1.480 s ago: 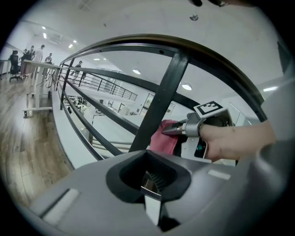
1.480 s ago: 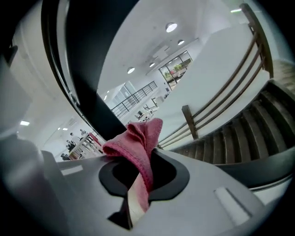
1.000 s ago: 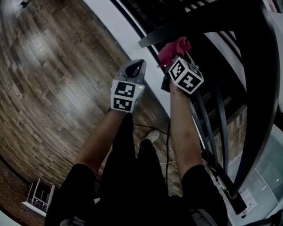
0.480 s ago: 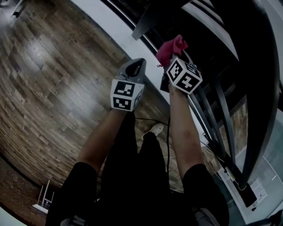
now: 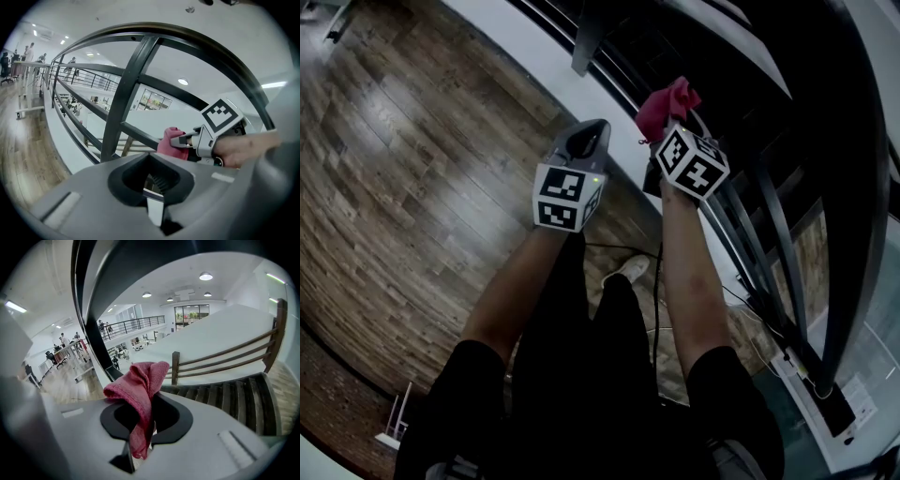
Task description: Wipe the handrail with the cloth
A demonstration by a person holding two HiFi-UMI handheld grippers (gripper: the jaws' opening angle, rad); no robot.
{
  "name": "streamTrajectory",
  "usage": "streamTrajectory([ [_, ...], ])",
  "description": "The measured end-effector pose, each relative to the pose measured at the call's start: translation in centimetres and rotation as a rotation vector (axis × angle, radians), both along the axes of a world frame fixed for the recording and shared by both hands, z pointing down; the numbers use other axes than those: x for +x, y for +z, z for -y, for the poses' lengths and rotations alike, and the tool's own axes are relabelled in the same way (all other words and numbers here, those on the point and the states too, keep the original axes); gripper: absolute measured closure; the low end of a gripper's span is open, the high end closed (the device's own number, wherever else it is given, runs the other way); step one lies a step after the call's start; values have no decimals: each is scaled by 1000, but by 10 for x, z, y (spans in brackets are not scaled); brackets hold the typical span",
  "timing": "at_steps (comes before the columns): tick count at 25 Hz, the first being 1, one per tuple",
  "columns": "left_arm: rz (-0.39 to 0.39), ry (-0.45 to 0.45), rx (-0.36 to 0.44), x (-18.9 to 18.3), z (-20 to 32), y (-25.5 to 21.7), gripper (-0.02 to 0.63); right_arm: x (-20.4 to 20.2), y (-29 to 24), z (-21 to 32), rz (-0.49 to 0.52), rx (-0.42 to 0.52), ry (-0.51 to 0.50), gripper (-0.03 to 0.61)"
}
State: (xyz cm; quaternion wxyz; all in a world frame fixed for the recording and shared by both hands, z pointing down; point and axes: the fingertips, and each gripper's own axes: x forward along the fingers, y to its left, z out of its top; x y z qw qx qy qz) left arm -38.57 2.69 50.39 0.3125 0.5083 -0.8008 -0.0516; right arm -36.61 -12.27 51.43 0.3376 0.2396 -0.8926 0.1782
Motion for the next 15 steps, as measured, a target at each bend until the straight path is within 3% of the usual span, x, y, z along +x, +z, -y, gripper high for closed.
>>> streamTrajectory([
  [5, 58, 7, -11, 11, 5, -4, 615, 22, 2, 6, 10, -13, 18, 528],
  [15, 83, 49, -22, 45, 18, -11, 615, 63, 2, 18, 23, -35, 22, 528],
])
